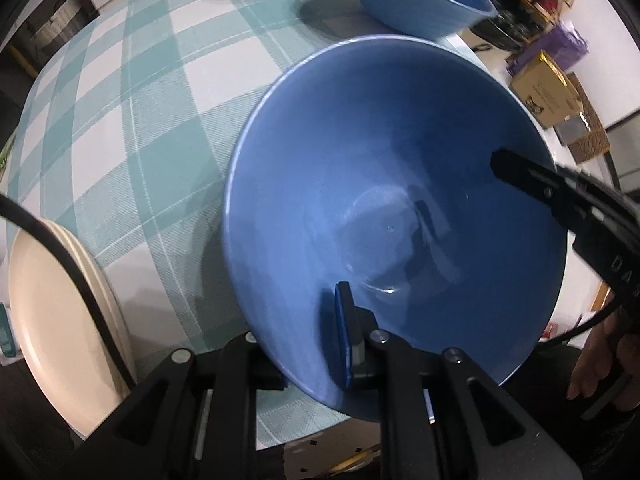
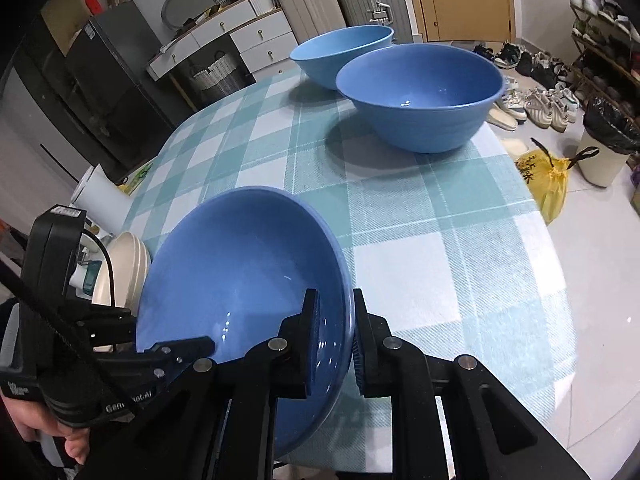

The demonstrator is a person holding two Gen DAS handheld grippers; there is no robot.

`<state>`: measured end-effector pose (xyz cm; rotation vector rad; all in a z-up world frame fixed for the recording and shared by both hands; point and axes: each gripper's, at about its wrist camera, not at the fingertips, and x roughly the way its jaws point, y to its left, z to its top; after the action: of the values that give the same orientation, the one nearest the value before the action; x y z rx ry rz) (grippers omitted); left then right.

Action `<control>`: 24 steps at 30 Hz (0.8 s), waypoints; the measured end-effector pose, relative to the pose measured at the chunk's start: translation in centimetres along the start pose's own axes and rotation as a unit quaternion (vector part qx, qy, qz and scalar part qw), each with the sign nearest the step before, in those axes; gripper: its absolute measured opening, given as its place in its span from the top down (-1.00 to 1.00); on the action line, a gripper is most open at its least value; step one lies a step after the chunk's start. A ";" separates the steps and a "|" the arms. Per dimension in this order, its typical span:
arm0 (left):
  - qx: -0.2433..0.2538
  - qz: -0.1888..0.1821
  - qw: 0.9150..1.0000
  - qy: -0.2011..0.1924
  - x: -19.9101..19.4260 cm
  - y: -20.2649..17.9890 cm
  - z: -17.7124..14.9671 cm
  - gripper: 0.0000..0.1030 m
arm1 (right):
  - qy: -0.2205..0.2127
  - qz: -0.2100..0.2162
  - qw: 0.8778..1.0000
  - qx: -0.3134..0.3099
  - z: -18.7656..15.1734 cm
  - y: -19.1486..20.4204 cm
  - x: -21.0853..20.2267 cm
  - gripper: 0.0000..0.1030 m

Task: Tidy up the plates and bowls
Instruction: 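Lift and carry the blue bowl with both grippers toward the plate stack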

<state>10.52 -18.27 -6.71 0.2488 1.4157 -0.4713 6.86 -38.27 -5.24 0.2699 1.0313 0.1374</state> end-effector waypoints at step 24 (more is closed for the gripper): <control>-0.061 -0.031 0.985 -0.161 -7.1 3.2 -3.2 -0.05 | -0.170 -0.061 0.983 -0.028 0.8 2.0 -6.4 -0.18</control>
<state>8.53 -12.85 -0.58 0.0262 1.1317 -0.4521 4.28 -38.01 0.99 0.1704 0.7008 0.0075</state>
